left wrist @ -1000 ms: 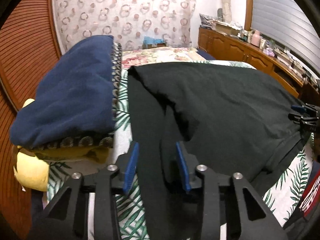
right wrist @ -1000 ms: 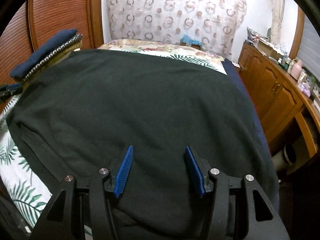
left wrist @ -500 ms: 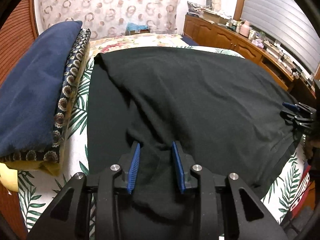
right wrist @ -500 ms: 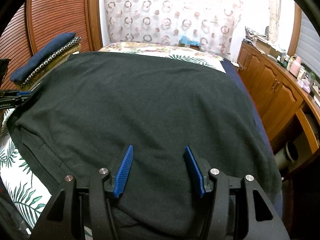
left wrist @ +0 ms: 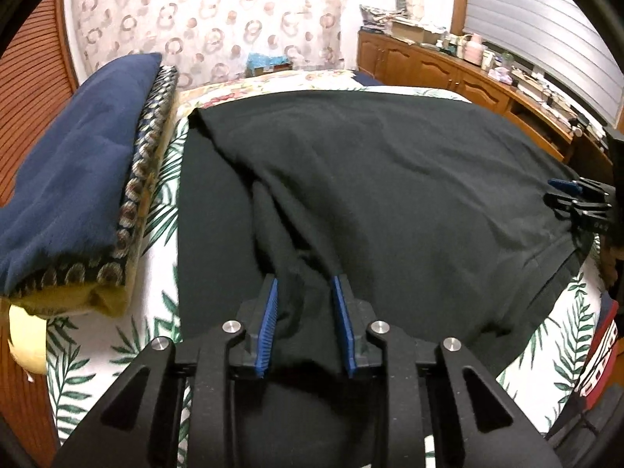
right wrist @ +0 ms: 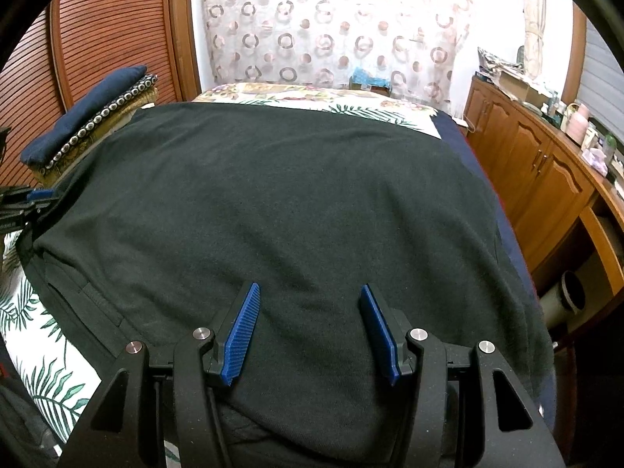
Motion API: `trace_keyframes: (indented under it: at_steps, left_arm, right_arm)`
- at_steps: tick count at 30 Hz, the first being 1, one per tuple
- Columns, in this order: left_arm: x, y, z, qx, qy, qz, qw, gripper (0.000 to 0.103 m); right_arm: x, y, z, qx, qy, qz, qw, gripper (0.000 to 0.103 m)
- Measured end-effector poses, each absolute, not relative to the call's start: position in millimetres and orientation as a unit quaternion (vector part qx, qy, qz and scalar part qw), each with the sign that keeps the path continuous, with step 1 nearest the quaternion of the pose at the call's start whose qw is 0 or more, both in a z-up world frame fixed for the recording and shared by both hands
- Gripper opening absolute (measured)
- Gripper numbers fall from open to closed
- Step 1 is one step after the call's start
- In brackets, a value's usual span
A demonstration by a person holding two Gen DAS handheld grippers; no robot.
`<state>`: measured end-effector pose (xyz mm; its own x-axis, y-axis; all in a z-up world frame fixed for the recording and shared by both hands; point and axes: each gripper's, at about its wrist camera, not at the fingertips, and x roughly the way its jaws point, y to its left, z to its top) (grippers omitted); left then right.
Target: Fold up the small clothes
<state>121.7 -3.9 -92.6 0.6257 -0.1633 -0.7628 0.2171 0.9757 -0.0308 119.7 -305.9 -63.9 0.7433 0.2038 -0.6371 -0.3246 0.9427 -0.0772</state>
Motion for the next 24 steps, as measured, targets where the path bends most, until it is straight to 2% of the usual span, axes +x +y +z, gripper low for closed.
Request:
trace_keyframes:
  at_steps: [10, 12, 14, 15, 24]
  left_arm:
    - [135.2, 19.1, -85.4, -0.004, 0.406, -0.092, 0.909, 0.029]
    - [138.8, 16.6, -87.1, 0.0, 0.41, -0.093, 0.907, 0.023]
    - [137.6, 12.7, -89.5, 0.005, 0.413, -0.101, 0.905, 0.007]
    - [135.1, 10.7, -89.9, 0.009, 0.412, -0.103, 0.905, 0.005]
    - [91.7, 37.0, -55.1, -0.019, 0.329, -0.039, 0.943, 0.004]
  right_arm:
    - [118.9, -304.6, -63.9, -0.091, 0.329, 0.142, 0.929, 0.056]
    - [118.8, -304.6, -63.9, -0.091, 0.329, 0.142, 0.929, 0.056]
    - [118.8, -304.6, -63.9, -0.091, 0.329, 0.143, 0.929, 0.056]
    - [118.8, -304.6, -63.9, -0.091, 0.329, 0.143, 0.929, 0.056]
    - [118.6, -304.2, -64.1, -0.091, 0.328, 0.143, 0.929, 0.056]
